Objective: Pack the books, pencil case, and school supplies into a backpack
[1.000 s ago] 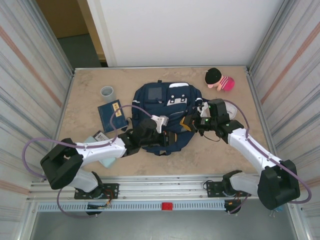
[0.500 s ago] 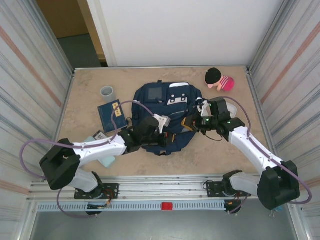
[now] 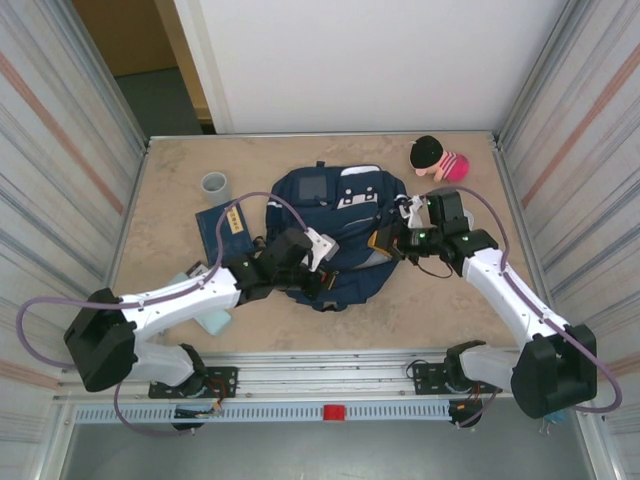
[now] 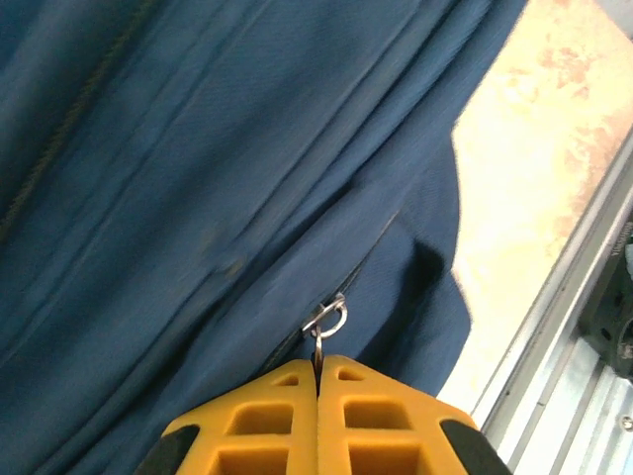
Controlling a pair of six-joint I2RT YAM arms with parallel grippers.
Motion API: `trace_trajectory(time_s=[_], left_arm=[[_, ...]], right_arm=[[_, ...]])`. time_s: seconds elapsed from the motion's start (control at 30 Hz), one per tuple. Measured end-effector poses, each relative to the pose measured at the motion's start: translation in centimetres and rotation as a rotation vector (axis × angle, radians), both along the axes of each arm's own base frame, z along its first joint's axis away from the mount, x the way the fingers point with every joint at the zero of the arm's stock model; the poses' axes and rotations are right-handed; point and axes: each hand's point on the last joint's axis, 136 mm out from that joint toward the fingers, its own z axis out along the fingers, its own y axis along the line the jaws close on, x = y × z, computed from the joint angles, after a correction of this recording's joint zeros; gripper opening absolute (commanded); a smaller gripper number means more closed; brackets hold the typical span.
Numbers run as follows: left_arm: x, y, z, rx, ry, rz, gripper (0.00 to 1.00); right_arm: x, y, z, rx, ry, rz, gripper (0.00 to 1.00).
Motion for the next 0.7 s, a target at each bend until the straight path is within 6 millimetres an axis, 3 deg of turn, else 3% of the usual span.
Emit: trace_trajectory(time_s=[0.17,0.2,0.3,0.37,0.57,0.7], left_arm=[[0.3,3.2,-0.8,-0.012,0.035,0.094,0.00],[0.4,3.6,-0.7,-0.041,0.047,0.114,0.00],[0.9,3.9,-0.1,-0.152,0.091,0.175,0.00],[1.1,3.6,0.1,-0.215,0.135,0.205,0.00],[0.8,1.0,-0.6,-0.325,0.312,0.206,0.00],[0.4,-0.4,-1.4,-0.345,0.423,0.192,0.00]], right_arm=[[1.0,-1.8,0.6,0.000,-0.006,-0.027,0.05],[1.3,-1.9,0.9,-0.003,-0.013,-0.018,0.14],[1.6,-1.6,1.5,-0.002,-0.038,0.012,0.53],[1.6,-1.7,1.6,-0.008,-0.045,0.015,0.66],[0.0,-2.9,2.2,-0.021,-0.042,-0.064,0.74],[-2.8,-2.7,1.9,0.023,0.015,-0.111,0.74]])
